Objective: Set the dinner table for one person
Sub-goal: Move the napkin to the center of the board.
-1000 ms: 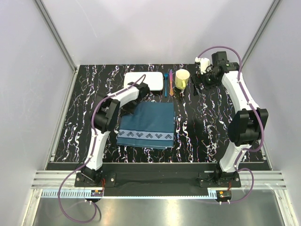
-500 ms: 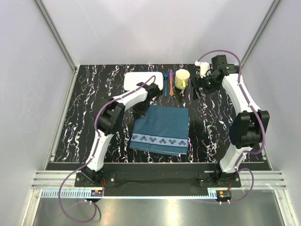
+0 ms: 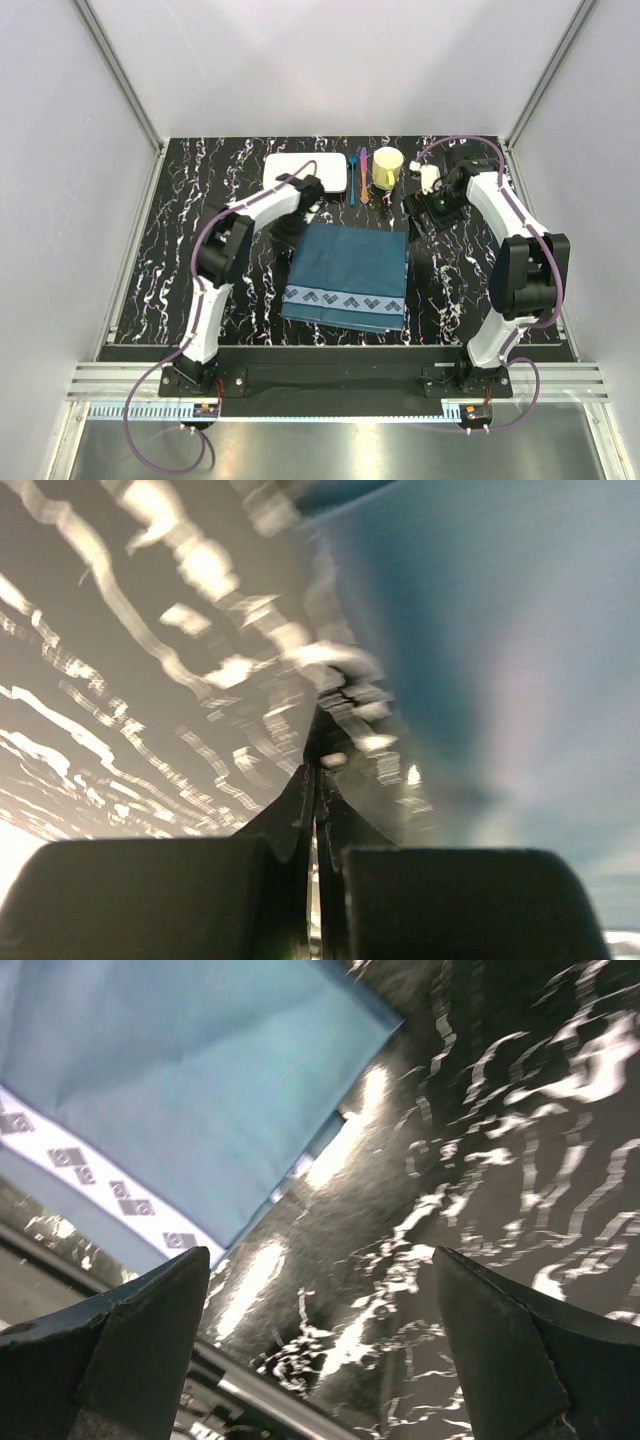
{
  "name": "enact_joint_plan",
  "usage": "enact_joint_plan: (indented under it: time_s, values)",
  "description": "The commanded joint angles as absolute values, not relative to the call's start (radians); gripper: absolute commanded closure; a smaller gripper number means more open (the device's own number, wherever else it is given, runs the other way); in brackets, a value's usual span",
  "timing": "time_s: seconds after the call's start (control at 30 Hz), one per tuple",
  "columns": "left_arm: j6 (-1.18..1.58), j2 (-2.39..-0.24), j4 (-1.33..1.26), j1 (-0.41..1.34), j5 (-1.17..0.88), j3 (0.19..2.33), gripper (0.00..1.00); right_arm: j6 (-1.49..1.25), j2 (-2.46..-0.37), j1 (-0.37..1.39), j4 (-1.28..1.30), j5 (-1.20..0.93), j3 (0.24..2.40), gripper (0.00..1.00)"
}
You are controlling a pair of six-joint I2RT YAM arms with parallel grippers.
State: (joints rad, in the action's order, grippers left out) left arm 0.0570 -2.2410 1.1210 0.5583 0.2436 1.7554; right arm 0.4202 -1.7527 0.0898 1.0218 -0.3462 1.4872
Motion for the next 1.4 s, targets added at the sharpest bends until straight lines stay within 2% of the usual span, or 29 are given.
enact_joint_plan:
  time_s: [0.0, 0.07, 0.2, 0.73, 1.17, 1.3, 1.37]
  values:
    - [0.015, -2.145, 1.135, 0.464, 0.167, 1.718, 0.99, 0.393, -1.704, 0.100, 1.034, -0.417, 1.474, 0.00]
    - [0.006, -2.131, 1.181, 0.439, 0.058, 1.720, 0.99, 0.344, -1.712, 0.098, 1.063, -0.445, 1.486, 0.00]
    - [-0.018, -2.105, 1.172, 0.428, -0.023, 1.669, 0.99, 0.295, -1.691, 0.097, 1.083, -0.512, 1.451, 0.00]
    - [0.112, -2.059, 0.933, 0.442, -0.386, 1.450, 1.00, 0.253, -1.640, 0.097, 1.031, -0.419, 1.424, 0.00]
    - [0.161, -2.138, 0.896, 0.451, -0.549, 1.515, 1.00, 0.242, -1.661, 0.074, 1.006, -0.351, 1.331, 0.00]
    - [0.158, -2.132, 0.897, 0.457, -0.549, 1.519, 1.00, 0.227, -1.710, 0.006, 0.988, -0.420, 1.345, 0.01]
    - [0.135, -2.123, 0.910, 0.454, -0.534, 1.520, 0.99, 0.213, -1.738, -0.029, 0.970, -0.465, 1.354, 0.07]
